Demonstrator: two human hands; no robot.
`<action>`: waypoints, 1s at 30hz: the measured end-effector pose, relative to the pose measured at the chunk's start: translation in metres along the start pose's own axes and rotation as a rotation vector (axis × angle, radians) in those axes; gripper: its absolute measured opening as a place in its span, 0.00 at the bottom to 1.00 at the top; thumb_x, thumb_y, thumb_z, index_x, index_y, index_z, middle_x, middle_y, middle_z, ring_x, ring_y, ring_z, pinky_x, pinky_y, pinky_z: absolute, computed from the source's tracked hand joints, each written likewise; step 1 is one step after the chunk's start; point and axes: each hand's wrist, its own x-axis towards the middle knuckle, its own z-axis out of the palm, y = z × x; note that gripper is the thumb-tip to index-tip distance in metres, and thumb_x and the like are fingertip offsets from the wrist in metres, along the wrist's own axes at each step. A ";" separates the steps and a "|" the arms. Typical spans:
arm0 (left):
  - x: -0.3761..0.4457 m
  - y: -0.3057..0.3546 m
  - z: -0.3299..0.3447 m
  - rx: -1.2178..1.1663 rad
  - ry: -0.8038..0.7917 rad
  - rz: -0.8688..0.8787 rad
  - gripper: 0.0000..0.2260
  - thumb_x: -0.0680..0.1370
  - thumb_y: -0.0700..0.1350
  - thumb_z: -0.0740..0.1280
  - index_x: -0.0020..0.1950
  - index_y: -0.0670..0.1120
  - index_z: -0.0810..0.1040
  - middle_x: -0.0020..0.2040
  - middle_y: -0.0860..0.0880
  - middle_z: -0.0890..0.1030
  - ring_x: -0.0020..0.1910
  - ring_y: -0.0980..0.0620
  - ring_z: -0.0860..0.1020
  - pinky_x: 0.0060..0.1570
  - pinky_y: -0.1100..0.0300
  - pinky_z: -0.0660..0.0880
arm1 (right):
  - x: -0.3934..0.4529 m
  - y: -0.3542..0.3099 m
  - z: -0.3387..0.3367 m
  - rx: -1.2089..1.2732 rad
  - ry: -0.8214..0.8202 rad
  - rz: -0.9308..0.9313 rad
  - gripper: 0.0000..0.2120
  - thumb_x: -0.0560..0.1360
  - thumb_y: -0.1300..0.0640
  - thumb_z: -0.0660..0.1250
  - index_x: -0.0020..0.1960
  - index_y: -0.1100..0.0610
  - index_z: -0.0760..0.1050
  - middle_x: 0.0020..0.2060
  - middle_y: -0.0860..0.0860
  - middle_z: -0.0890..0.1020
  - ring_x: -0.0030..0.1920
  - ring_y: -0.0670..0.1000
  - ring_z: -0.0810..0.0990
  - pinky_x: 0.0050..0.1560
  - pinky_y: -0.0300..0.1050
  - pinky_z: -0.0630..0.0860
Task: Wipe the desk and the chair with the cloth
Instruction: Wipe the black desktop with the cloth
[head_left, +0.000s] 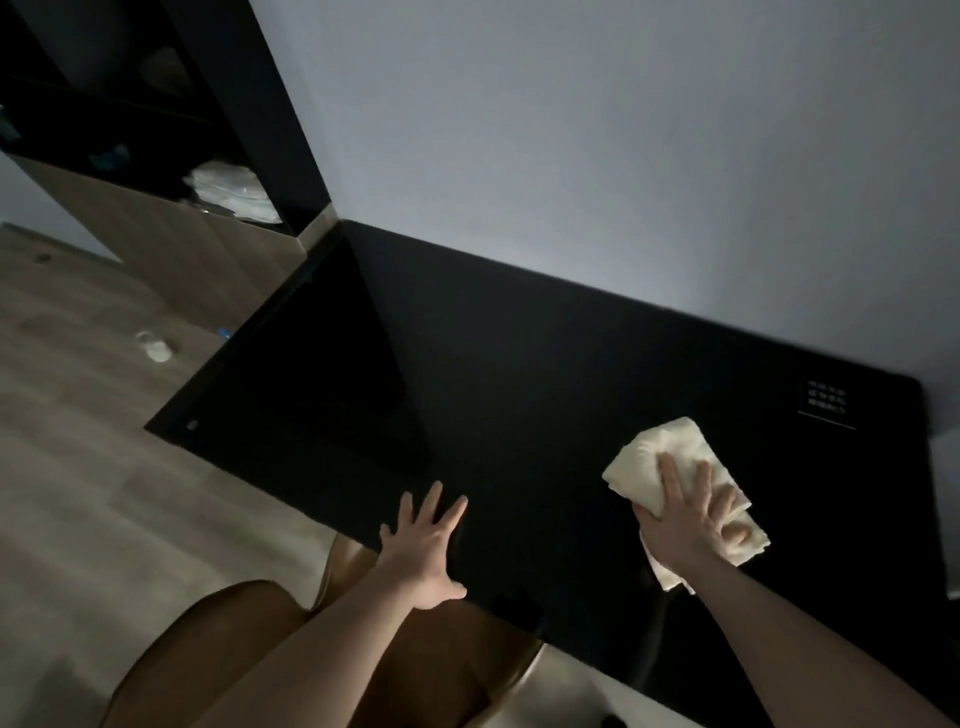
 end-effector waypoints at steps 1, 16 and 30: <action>-0.003 -0.017 -0.001 -0.011 -0.003 -0.045 0.54 0.75 0.61 0.77 0.85 0.63 0.39 0.85 0.52 0.31 0.83 0.34 0.36 0.79 0.27 0.51 | -0.007 -0.001 0.005 0.017 -0.006 0.017 0.40 0.81 0.28 0.53 0.81 0.31 0.29 0.81 0.49 0.25 0.81 0.66 0.27 0.77 0.79 0.45; 0.020 -0.074 -0.031 -0.038 -0.017 -0.027 0.54 0.75 0.58 0.78 0.84 0.65 0.39 0.84 0.56 0.32 0.83 0.33 0.35 0.76 0.25 0.56 | 0.021 -0.067 -0.007 0.230 0.003 0.139 0.44 0.77 0.25 0.56 0.81 0.30 0.31 0.80 0.48 0.24 0.78 0.68 0.20 0.71 0.84 0.32; 0.077 -0.228 -0.119 -0.001 0.246 -0.012 0.49 0.75 0.67 0.73 0.86 0.57 0.48 0.87 0.51 0.45 0.85 0.43 0.49 0.80 0.41 0.62 | 0.001 -0.209 0.021 0.218 -0.003 0.106 0.47 0.74 0.19 0.55 0.82 0.31 0.32 0.80 0.48 0.24 0.79 0.68 0.23 0.75 0.81 0.36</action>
